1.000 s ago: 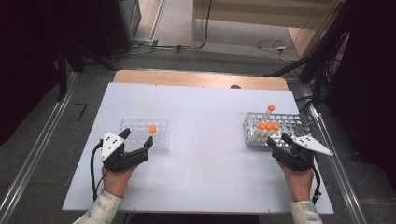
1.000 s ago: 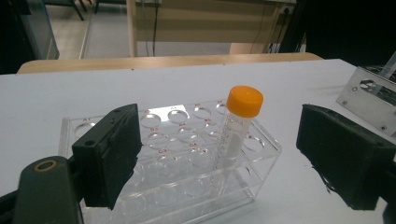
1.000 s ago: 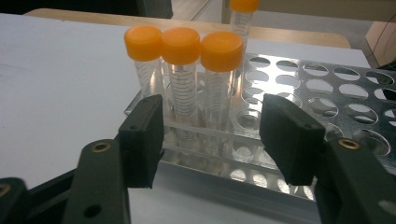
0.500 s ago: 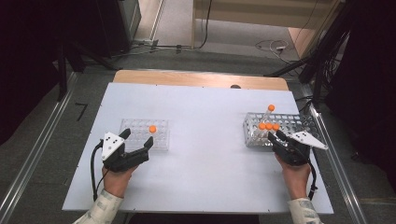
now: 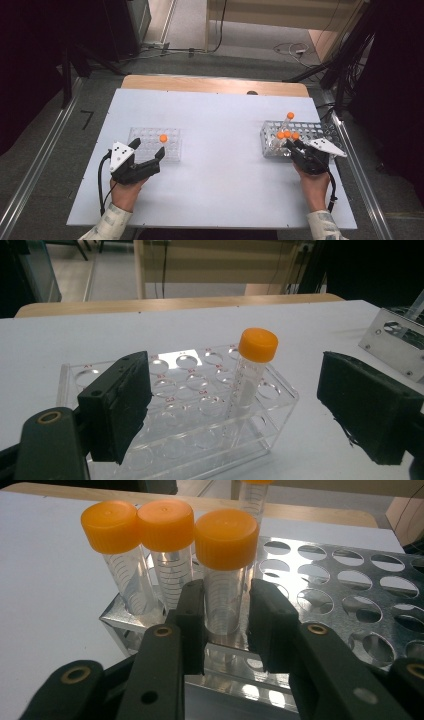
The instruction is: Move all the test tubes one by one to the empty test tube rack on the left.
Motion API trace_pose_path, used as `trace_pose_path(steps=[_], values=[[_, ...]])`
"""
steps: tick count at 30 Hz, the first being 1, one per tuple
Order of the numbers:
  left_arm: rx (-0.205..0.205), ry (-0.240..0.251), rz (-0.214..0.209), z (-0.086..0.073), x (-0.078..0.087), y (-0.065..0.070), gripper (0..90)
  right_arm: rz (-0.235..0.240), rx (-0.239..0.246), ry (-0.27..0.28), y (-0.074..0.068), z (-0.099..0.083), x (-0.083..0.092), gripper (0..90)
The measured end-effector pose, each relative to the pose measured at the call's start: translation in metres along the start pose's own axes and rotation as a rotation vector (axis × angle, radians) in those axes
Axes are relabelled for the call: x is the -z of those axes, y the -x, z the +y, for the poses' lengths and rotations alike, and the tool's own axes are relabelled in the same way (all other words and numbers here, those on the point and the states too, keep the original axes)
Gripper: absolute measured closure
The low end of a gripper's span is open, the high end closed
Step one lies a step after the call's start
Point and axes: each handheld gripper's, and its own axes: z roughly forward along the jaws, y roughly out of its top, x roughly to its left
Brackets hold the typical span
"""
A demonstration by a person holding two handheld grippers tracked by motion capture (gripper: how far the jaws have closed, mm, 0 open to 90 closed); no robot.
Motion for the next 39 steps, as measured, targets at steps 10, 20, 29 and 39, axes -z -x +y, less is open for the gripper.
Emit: trace_pose_path(steps=[10,20,29,39], values=[[0.0,0.001,-0.002,0.0,0.0,0.0,14.4,0.0,0.0,0.015,-0.001,0.002,0.001,71.5],[-0.001,0.002,-0.004,0.001,0.001,0.0,14.4,0.007,-0.014,0.053,0.0,0.009,0.011,71.8],[-0.001,0.004,-0.006,0.001,0.001,0.001,14.4,0.008,-0.025,0.089,0.0,0.014,0.019,72.0],[-0.004,0.007,-0.006,0.001,0.002,0.001,14.4,0.021,-0.036,0.156,0.0,0.023,0.042,72.1]])
